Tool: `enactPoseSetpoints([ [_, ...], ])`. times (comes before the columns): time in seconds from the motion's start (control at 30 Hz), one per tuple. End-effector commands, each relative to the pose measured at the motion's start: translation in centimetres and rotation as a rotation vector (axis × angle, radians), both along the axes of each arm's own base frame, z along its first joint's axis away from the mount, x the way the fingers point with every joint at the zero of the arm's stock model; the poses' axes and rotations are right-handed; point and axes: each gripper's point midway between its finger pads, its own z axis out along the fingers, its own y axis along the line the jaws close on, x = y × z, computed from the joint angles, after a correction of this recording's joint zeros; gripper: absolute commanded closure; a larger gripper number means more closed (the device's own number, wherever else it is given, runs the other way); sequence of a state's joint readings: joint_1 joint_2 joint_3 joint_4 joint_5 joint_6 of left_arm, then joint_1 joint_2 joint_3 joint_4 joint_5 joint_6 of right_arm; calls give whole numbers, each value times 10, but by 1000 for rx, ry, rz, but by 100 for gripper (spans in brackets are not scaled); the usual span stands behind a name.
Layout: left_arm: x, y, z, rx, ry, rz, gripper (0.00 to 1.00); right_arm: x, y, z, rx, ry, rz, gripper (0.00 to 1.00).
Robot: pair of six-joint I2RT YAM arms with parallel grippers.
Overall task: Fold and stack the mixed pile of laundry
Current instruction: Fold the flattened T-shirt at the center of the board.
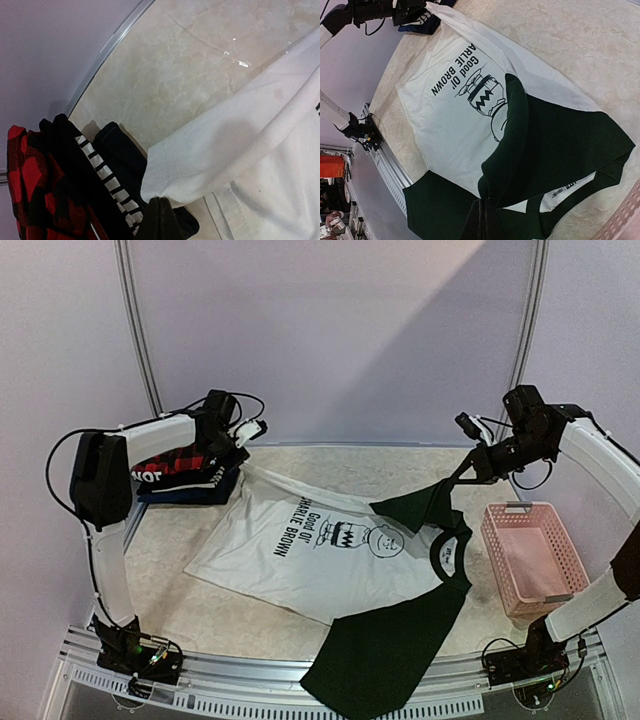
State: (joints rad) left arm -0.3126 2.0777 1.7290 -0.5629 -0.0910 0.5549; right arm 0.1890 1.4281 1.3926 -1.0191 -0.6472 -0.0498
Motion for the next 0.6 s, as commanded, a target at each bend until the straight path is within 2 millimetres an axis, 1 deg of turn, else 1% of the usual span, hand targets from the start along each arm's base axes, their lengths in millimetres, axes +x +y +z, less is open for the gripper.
enactPoseSetpoints([
  [0.0, -6, 13, 15, 55, -54, -38, 100, -12, 12, 5, 81, 0, 52, 100],
  [0.1, -15, 13, 15, 44, -56, -52, 100, -20, 13, 2, 75, 0, 75, 100],
  [0.27, -31, 13, 11, 35, -34, -69, 100, -29, 11, -20, 50, 34, 105, 100],
  [0.4, -43, 11, 10, 18, -18, -103, 100, -34, 12, -33, 41, 56, 130, 100],
  [0.5, -51, 13, 4, 58, -6, -141, 100, -41, 17, -42, 43, 87, 171, 100],
  [0.57, -56, 15, -1, 101, 1, -175, 100, -50, 26, -51, 49, 126, 224, 100],
])
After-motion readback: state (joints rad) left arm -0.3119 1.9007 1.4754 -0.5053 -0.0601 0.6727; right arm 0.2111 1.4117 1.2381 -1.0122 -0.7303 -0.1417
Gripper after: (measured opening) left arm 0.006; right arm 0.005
